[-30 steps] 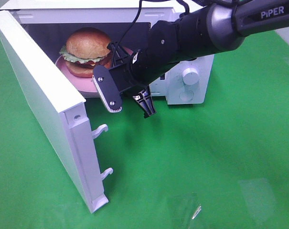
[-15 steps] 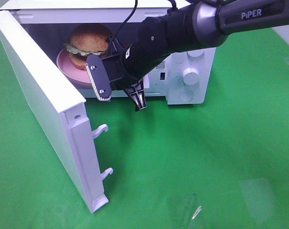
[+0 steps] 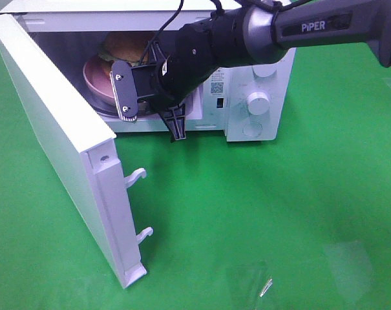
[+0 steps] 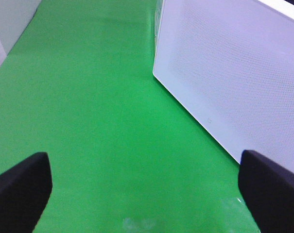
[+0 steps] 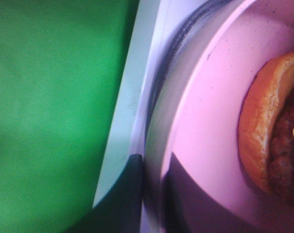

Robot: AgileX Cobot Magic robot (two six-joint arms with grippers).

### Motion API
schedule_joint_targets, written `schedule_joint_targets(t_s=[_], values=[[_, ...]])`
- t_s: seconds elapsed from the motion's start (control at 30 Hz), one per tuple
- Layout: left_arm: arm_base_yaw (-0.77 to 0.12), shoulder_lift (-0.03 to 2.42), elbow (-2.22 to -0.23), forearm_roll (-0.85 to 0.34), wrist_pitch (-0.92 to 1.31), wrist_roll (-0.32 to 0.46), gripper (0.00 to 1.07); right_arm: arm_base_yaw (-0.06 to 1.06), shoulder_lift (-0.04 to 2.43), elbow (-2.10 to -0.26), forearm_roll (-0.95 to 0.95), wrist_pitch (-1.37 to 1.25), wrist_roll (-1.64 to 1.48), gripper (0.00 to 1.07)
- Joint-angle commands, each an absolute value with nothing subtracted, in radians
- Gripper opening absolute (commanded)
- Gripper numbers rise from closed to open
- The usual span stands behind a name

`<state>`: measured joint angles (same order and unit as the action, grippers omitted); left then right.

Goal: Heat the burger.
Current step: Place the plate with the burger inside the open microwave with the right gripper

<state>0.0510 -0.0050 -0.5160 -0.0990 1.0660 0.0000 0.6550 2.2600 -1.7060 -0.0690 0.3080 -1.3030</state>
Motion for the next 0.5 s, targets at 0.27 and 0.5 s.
schedule_joint_targets(t_s=[0.27,0.5], values=[[0.052,-0.021,-0.516,-0.098,1.066,0.000,0.98,0.667,2.283,-1.759,-0.155,0.261,-1.255,0.00],[0.052,-0.021,-0.516,-0.098,1.066,0.000,0.98,0.667,2.295,-1.773,-0.155,0.270,-1.255,0.02]])
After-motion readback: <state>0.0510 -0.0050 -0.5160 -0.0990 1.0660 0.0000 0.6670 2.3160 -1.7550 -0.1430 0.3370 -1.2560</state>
